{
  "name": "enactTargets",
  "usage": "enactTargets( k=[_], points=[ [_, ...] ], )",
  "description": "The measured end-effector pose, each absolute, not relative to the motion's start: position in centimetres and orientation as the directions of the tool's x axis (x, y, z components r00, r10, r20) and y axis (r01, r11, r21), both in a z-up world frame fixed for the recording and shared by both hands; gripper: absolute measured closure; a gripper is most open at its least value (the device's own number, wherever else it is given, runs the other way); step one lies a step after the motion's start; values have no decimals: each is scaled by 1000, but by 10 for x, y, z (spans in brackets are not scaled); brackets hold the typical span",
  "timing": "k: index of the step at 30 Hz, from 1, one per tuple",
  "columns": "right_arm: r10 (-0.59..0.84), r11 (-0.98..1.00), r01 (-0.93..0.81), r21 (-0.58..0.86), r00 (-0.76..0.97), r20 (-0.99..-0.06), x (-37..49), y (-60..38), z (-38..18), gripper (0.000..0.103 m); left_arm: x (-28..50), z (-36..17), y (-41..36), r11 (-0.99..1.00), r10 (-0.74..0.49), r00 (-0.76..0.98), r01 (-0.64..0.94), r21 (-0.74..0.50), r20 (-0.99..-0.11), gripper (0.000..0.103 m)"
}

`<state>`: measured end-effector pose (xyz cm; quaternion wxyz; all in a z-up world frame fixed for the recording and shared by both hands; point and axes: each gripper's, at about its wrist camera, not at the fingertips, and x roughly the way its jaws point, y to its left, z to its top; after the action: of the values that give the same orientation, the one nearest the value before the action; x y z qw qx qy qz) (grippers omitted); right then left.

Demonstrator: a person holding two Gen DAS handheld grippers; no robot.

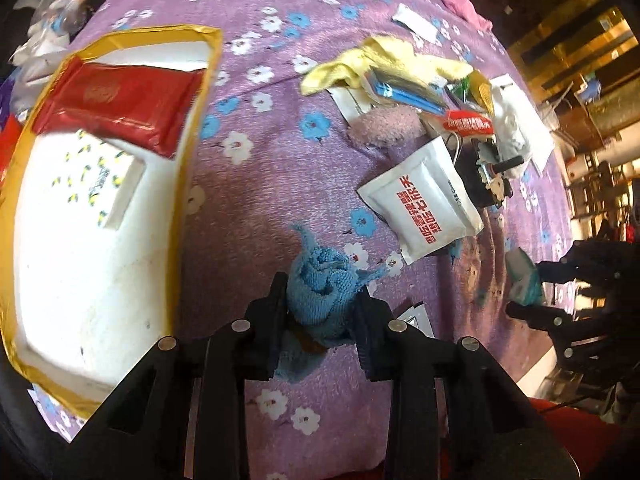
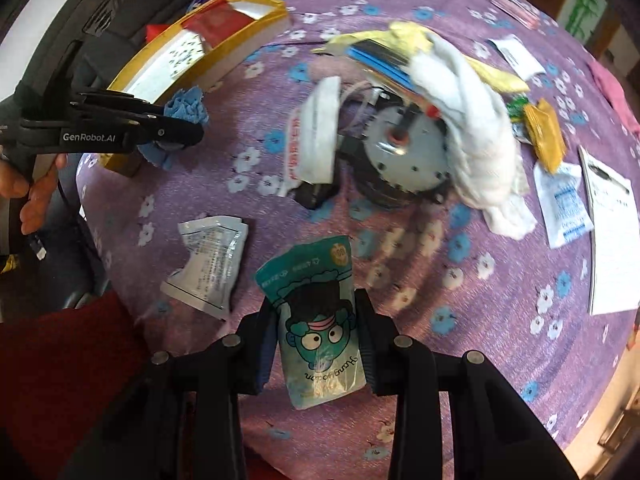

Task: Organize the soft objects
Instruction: 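Carry the blue cloth and green tissue pack into the foam box and release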

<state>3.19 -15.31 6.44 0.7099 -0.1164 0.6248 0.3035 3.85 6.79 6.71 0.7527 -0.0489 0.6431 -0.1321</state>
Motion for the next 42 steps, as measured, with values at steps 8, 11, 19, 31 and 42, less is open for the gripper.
enactTargets(
  k=[8, 11, 19, 31, 42],
  points=[
    [302, 753, -622, 214, 39, -952, 35, -130, 57, 68, 31, 90, 94, 960, -276, 184, 95, -262, -943, 74],
    [307, 743, -634, 215, 38, -951, 34, -120, 60, 68, 29, 97, 103, 960, -278, 200, 79, -267, -940, 74],
    [311, 706, -675, 215, 23, -950, 38, -105, 69, 68, 27, 107, 123, 964, -266, 224, 48, -263, -937, 74],
    [385, 645, -727, 234, 45, -922, 65, -54, 103, 68, 25, 116, 189, 966, -220, 270, -77, -248, -937, 74],
    [455, 560, -775, 292, -6, -891, 109, 44, 119, 68, 24, 86, 226, 960, -204, 232, -144, -241, -951, 73]
  ],
)
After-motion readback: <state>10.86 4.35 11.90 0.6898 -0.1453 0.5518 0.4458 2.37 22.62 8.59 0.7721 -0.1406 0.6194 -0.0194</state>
